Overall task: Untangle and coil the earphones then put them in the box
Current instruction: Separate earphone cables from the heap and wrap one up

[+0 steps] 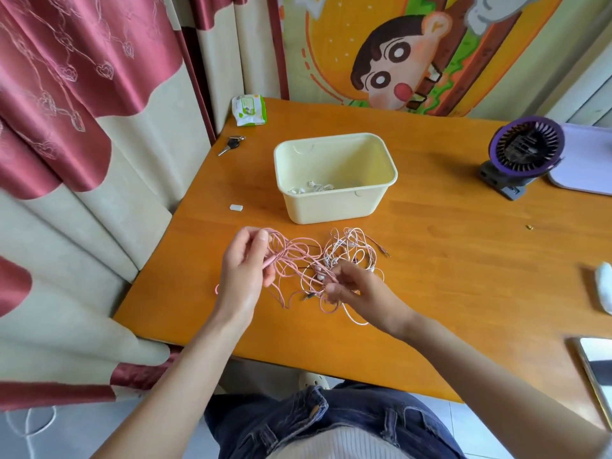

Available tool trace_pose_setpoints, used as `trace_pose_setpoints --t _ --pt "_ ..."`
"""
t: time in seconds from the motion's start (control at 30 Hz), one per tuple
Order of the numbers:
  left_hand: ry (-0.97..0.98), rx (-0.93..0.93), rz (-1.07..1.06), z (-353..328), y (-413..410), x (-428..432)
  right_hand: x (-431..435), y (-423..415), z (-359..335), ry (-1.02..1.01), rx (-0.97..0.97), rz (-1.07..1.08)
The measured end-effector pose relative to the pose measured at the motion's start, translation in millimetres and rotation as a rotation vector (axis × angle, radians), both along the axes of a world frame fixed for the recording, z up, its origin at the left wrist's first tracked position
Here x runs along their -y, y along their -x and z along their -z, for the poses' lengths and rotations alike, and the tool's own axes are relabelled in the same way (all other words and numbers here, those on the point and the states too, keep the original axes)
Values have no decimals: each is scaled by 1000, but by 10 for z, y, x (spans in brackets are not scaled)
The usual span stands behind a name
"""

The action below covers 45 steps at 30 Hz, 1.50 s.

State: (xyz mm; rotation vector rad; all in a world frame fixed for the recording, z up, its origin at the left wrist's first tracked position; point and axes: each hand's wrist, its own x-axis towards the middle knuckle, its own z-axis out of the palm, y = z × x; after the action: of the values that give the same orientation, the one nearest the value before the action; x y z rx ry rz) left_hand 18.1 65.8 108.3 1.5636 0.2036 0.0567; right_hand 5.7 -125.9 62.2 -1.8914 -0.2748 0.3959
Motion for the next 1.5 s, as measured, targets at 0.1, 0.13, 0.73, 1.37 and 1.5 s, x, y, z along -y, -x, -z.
trace_pose_setpoints --t 0.1,0.13,0.73,1.37,1.5 --pt "-23 -21 -45 1 -17 -57 39 -31 6 66 29 7" --pt "-22 -32 -71 10 -27 -90 70 -46 10 134 49 2" --pt "-814 -384 375 489 24 -253 117 -125 -29 -3 -6 189" --pt "-124 -188 413 211 291 322 -79 -264 -179 -278 -183 313" --pt "4 -180 213 93 226 256 -104 -121 111 -104 -191 148"
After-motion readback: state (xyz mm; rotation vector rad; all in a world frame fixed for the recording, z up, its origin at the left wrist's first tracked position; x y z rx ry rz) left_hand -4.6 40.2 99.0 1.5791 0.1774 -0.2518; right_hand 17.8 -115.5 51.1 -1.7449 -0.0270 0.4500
